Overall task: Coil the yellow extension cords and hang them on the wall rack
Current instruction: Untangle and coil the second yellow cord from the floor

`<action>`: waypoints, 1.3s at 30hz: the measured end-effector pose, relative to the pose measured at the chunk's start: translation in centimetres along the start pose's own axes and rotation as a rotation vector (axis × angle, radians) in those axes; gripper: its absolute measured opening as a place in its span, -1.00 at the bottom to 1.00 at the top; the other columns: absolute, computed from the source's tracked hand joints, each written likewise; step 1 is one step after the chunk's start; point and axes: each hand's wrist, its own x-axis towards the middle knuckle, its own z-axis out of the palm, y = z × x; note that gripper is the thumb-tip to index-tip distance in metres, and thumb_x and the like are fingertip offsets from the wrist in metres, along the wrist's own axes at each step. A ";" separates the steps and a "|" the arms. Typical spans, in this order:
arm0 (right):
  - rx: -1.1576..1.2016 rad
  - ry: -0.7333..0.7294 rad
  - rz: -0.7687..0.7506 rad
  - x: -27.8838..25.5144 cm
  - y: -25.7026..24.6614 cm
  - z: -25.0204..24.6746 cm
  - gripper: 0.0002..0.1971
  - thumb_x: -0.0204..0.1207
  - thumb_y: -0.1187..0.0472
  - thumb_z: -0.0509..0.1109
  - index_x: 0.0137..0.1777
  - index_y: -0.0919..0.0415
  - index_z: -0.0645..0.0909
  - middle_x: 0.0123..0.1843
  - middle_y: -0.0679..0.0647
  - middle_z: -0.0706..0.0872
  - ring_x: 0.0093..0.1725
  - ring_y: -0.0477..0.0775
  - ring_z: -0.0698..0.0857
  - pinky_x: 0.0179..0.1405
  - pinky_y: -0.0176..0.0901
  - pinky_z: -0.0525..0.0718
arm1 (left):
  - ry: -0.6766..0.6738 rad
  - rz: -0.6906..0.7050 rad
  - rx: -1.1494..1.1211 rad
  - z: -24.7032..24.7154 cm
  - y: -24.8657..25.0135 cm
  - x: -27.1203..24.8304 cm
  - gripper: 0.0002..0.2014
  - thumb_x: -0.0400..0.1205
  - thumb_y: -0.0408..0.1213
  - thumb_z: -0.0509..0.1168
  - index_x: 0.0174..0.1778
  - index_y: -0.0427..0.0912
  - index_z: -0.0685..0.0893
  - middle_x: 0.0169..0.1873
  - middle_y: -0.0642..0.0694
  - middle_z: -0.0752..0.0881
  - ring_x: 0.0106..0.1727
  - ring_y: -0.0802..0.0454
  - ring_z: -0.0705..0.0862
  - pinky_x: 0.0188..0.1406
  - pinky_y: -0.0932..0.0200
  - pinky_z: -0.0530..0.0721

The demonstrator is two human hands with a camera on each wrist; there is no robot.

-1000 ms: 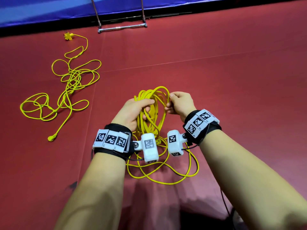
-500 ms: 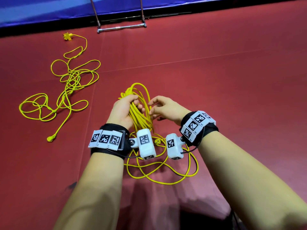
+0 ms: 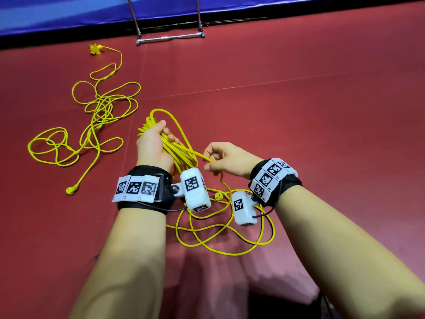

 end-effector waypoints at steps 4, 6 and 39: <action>-0.063 -0.003 0.105 -0.3 2.2 -0.8 -0.89 0.52 0.41 0.46 -0.12 0.22 0.62 -0.39 0.04 0.62 -0.39 0.06 0.69 -0.17 0.05 0.57 | 0.021 0.070 -0.053 -0.2 2.3 -0.2 -0.77 0.67 -0.38 0.23 -0.30 -0.12 0.45 -0.56 0.03 0.45 -0.61 0.09 0.42 -0.51 0.25 0.48; -0.156 0.003 0.159 -0.5 3.0 -1.2 -0.86 0.52 0.37 0.46 -0.21 0.15 0.63 -0.28 0.10 0.69 -0.32 0.08 0.70 -0.09 -0.05 0.59 | 0.018 0.109 -0.068 -0.2 3.3 -0.6 -0.77 0.67 -0.39 0.22 -0.30 -0.12 0.43 -0.54 0.03 0.44 -0.61 0.10 0.41 -0.51 0.27 0.49; 0.578 0.321 0.168 -0.3 -2.1 -2.9 -0.86 0.68 0.47 0.18 -0.04 0.34 0.56 -0.04 0.17 0.80 -0.30 0.06 0.77 -0.37 -0.20 0.67 | -0.166 -0.042 0.439 1.2 -1.1 -1.4 -0.81 0.65 -0.32 0.38 -0.28 -0.18 0.58 -0.62 -0.01 0.47 -0.62 0.09 0.45 -0.53 0.22 0.56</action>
